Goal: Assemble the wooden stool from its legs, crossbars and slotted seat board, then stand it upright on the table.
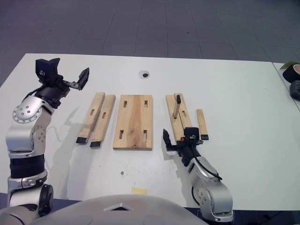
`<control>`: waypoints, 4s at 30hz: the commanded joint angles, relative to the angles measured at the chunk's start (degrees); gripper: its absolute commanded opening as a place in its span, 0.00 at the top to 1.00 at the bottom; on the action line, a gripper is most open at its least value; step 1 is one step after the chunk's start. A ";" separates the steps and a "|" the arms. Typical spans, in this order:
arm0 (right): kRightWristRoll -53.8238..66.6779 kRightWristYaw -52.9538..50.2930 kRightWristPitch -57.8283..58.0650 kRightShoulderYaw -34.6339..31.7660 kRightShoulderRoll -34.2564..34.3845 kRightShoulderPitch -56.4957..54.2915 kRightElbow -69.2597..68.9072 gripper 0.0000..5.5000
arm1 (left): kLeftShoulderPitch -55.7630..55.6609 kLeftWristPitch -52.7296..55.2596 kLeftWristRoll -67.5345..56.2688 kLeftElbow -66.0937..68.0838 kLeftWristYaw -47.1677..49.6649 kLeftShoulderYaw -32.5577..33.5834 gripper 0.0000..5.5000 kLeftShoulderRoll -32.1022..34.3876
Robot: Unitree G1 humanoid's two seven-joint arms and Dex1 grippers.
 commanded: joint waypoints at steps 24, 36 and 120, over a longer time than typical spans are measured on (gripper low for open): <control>-8.45 4.47 8.12 4.53 -7.36 -7.85 5.60 0.02 | 0.38 -1.75 1.64 -0.76 1.82 -2.36 0.02 -1.14; -9.59 2.66 15.17 3.78 -5.96 -9.44 4.91 0.25 | 0.24 -2.06 1.92 -0.34 1.56 -3.69 0.02 -1.24; -23.17 11.61 -33.91 9.28 -5.48 -10.29 11.85 0.38 | -21.23 19.76 -66.36 -0.62 24.06 8.11 0.81 -0.09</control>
